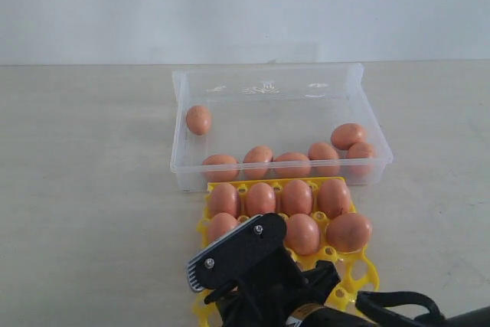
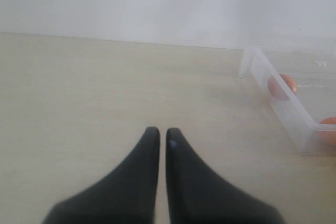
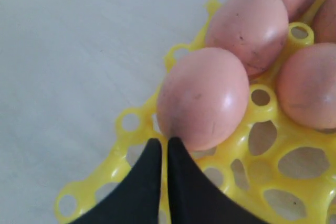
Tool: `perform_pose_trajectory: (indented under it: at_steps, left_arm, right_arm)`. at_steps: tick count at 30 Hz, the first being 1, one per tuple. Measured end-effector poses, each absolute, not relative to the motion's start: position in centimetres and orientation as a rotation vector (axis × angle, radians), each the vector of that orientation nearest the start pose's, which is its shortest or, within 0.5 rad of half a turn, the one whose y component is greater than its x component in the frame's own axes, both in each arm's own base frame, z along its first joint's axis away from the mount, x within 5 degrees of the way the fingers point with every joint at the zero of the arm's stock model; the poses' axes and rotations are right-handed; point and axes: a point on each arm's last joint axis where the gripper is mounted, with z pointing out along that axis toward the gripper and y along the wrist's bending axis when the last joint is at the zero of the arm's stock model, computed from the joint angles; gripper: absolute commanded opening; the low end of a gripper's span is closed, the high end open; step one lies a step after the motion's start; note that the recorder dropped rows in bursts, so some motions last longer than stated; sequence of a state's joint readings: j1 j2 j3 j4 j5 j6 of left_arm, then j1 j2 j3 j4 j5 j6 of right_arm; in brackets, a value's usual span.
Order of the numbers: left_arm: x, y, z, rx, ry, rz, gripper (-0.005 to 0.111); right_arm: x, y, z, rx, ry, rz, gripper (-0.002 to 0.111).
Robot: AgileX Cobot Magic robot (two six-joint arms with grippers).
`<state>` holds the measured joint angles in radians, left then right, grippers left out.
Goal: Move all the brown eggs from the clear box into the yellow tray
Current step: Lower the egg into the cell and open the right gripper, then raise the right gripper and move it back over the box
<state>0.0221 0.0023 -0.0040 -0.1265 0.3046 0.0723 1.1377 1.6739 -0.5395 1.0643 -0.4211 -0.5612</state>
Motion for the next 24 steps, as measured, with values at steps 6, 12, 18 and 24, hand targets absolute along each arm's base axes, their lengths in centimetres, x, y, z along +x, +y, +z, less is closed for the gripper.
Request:
perform_pose_trajectory:
  at_steps: [6,12,18,24]
  left_arm:
    - [5.4,-0.2,18.7,-0.036,1.784,-0.053,0.004]
    - [5.4,-0.2,18.7,-0.036,1.784,-0.053,0.004]
    - [5.4,-0.2,18.7,-0.036,1.784,-0.053,0.004]
    - [5.4,-0.2,18.7,-0.036,1.784,-0.053,0.004]
  right_arm:
    - [14.1,24.0,17.1,-0.673,2.168,0.476,0.000]
    - [18.7,22.3,28.5,-0.480,1.523,0.118,0.000]
    - [29.6,16.5,31.5,-0.302,1.747,0.122,0.000]
    - [36.4,13.3,26.8,-0.537,2.258,0.928,0.000]
